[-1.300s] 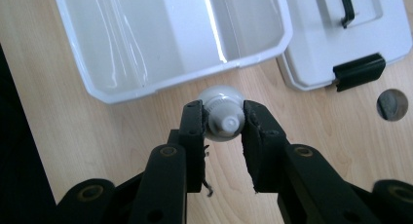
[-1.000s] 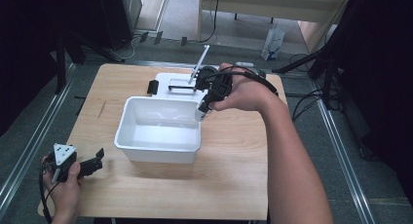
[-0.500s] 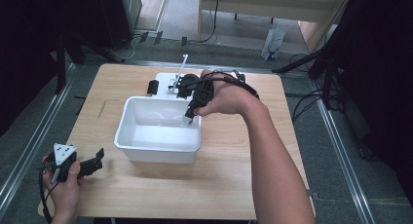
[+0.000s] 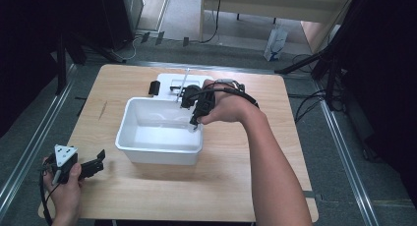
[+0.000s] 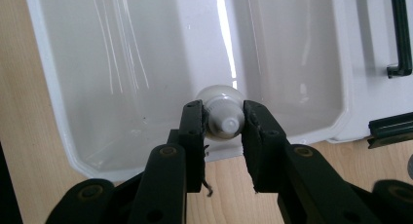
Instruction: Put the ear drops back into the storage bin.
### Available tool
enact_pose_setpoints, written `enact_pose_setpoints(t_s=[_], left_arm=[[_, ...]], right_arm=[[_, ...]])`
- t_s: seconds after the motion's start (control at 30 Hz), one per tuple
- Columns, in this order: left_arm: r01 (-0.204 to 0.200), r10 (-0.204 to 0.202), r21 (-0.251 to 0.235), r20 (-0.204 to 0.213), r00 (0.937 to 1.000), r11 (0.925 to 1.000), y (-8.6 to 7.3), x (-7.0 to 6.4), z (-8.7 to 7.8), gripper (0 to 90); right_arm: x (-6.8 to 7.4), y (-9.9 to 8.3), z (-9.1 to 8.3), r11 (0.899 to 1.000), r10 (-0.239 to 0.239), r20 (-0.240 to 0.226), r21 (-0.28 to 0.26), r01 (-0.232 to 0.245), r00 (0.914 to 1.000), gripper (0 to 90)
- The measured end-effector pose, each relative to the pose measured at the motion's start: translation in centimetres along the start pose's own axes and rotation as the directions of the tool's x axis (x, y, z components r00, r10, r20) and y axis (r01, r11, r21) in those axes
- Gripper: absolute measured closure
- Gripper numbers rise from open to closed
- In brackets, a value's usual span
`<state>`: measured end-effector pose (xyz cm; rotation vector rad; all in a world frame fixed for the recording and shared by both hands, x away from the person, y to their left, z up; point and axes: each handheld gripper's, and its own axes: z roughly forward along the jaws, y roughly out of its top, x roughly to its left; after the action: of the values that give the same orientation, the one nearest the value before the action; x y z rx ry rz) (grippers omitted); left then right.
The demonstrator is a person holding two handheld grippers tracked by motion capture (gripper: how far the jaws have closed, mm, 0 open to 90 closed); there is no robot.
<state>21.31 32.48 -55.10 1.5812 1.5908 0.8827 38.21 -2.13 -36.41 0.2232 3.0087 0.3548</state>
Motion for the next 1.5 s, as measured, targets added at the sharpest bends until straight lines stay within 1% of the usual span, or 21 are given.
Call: enact_pose_setpoints(t_s=[0.17,0.27,0.37,0.4,0.47,0.5,0.53,0.67,0.83,0.87,0.9,1.07,1.17,1.2,1.27,1.5], left_arm=[[-0.001,0.001,0.000,0.000,1.0000,1.0000,0.0,0.0,0.0,0.0],[-0.002,0.002,-0.002,0.000,1.0000,1.0000,0.0,0.0,0.0,0.0],[0.000,0.000,-0.003,-0.001,1.0000,1.0000,0.0,-0.1,0.0,0.0],[-0.002,0.002,-0.003,-0.001,1.0000,1.0000,0.0,-0.1,0.0,0.0],[0.003,-0.003,-0.002,0.000,1.0000,1.0000,0.0,-0.1,0.0,0.0],[0.003,-0.003,-0.003,0.000,1.0000,1.0000,0.0,-0.1,0.0,0.0],[0.001,-0.001,-0.002,0.000,1.0000,1.0000,0.0,0.0,0.0,0.0],[0.002,-0.002,0.000,0.002,1.0000,1.0000,0.0,-0.1,0.0,0.0],[0.002,-0.002,-0.003,0.000,1.0000,1.0000,0.0,-0.1,0.0,0.0],[0.001,-0.001,-0.003,0.000,1.0000,1.0000,0.0,-0.1,0.0,0.0],[0.001,-0.001,-0.003,0.000,1.0000,1.0000,0.0,-0.1,0.0,0.0],[0.000,0.000,-0.002,0.001,1.0000,1.0000,0.0,-0.1,0.0,0.0],[0.000,0.000,-0.001,0.000,1.0000,1.0000,0.0,-0.1,0.0,0.0],[-0.001,0.001,-0.001,0.000,1.0000,1.0000,0.0,-0.1,0.0,0.0],[0.000,0.000,0.000,0.001,1.0000,1.0000,0.0,0.0,0.0,0.0],[-0.001,0.001,0.002,-0.002,1.0000,1.0000,0.0,0.0,0.0,0.0]], right_arm=[[0.1,-0.3,1.0,1.000,-0.001,0.001,0.010,0.001,1.0000,71.8],[0.0,-0.5,1.6,1.000,0.020,-0.007,0.003,-0.020,0.9998,71.8],[0.0,-0.8,2.4,0.999,0.041,-0.015,0.012,-0.041,0.9990,71.8],[0.0,-0.9,2.8,0.999,0.037,-0.016,0.009,-0.036,0.9992,71.8],[0.1,-0.9,3.2,0.999,0.049,-0.015,0.010,-0.049,0.9987,71.8],[0.0,-0.9,3.3,0.999,0.039,-0.015,0.008,-0.039,0.9991,71.8],[0.1,-0.8,3.5,0.999,0.041,-0.009,0.013,-0.041,0.9991,71.8],[0.4,-0.5,4.3,0.998,0.036,0.008,0.048,-0.036,0.9993,71.7],[0.6,-0.2,5.4,0.996,0.020,0.006,0.089,-0.020,0.9998,71.7],[0.7,-0.1,5.7,0.994,0.029,0.001,0.105,-0.029,0.9996,71.6],[0.8,-0.1,5.8,0.993,0.025,-0.002,0.112,-0.025,0.9997,71.6],[1.0,0.0,6.6,0.991,0.014,0.005,0.136,-0.015,0.9999,71.6],[1.1,0.1,7.1,0.989,-0.005,0.011,0.149,0.003,0.9999,71.5],[1.2,0.1,7.2,0.988,-0.003,0.012,0.152,0.001,0.9999,71.5],[1.2,0.1,7.4,0.986,-0.019,0.014,0.163,0.017,0.9997,71.6],[1.4,0.1,7.7,0.985,-0.027,0.028,0.169,0.022,0.9992,71.0]])
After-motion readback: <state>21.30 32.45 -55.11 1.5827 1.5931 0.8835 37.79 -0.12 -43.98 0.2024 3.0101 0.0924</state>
